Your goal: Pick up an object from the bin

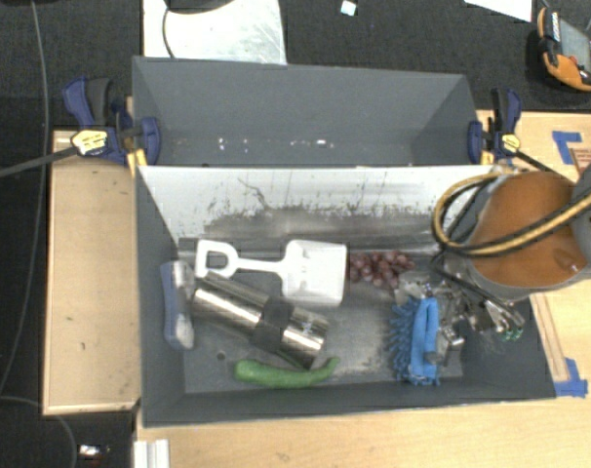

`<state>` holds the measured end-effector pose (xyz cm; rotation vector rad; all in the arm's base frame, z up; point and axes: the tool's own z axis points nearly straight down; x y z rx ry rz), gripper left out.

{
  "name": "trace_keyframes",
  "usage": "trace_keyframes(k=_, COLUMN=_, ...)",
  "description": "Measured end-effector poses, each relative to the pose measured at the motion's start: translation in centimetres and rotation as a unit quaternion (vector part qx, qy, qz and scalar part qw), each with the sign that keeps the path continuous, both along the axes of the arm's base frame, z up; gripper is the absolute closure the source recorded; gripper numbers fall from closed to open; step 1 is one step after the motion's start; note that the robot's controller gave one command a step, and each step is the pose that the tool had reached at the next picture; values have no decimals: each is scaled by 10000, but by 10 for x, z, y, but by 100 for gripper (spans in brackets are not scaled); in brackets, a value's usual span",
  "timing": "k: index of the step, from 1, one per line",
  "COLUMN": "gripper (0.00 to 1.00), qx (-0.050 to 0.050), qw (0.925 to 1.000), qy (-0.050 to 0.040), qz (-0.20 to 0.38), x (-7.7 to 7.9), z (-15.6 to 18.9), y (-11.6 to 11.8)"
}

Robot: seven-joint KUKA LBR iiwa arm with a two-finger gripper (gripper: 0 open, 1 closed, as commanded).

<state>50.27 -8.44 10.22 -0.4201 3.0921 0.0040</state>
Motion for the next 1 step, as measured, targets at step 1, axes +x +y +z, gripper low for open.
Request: trace_keyframes(k=1, gripper=0, qx=-29, qw=9881, qy=-20, qz=1540, x=11, z=-26, y=-14)
